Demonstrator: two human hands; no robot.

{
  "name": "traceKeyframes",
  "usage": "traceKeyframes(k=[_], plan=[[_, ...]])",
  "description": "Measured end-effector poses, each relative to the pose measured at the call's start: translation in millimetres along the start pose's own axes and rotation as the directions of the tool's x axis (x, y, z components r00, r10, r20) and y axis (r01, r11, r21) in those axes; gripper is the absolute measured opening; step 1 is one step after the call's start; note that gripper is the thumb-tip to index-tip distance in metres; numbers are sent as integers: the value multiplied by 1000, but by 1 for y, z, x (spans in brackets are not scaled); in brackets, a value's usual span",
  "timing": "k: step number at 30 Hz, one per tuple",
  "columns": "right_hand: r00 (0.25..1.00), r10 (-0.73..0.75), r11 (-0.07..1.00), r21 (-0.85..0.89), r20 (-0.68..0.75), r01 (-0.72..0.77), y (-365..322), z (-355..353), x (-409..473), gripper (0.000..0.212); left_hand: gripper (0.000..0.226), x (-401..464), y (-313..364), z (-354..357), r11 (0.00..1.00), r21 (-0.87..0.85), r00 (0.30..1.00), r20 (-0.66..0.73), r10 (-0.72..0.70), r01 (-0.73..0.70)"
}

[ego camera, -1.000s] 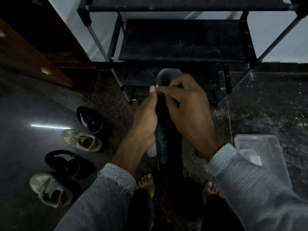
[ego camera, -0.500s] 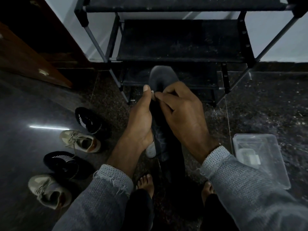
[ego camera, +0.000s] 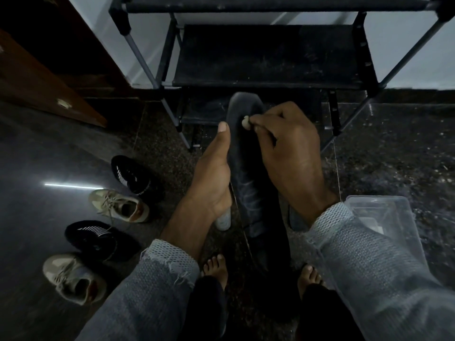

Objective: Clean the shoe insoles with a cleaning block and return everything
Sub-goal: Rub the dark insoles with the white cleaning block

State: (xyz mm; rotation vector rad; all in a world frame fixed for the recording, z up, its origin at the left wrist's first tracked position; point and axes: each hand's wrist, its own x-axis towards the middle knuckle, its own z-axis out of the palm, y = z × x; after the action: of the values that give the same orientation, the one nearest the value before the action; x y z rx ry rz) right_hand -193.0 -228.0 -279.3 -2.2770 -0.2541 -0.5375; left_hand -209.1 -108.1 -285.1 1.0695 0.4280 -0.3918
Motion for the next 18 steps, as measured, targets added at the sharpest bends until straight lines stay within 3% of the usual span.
traceKeyframes(k=[4, 7, 12, 18], plan=[[985, -64, 997, 52, 162, 56, -10, 7, -12, 27, 56, 2, 10, -7, 997, -82, 995, -101, 1, -9], [960, -5, 984, 174, 279, -45, -10, 7, -12, 15, 55, 1, 15, -10, 988, -151, 992, -128, 0, -19], [934, 281, 859, 375, 222, -348, -5, -4, -6, 15, 59, 1, 18, -9, 990, -134, 988, -154, 30, -51], [905, 306, 789, 454, 295, -414, -4, -3, -7, 13, 59, 0, 20, -10, 985, -163, 993, -117, 33, -52]])
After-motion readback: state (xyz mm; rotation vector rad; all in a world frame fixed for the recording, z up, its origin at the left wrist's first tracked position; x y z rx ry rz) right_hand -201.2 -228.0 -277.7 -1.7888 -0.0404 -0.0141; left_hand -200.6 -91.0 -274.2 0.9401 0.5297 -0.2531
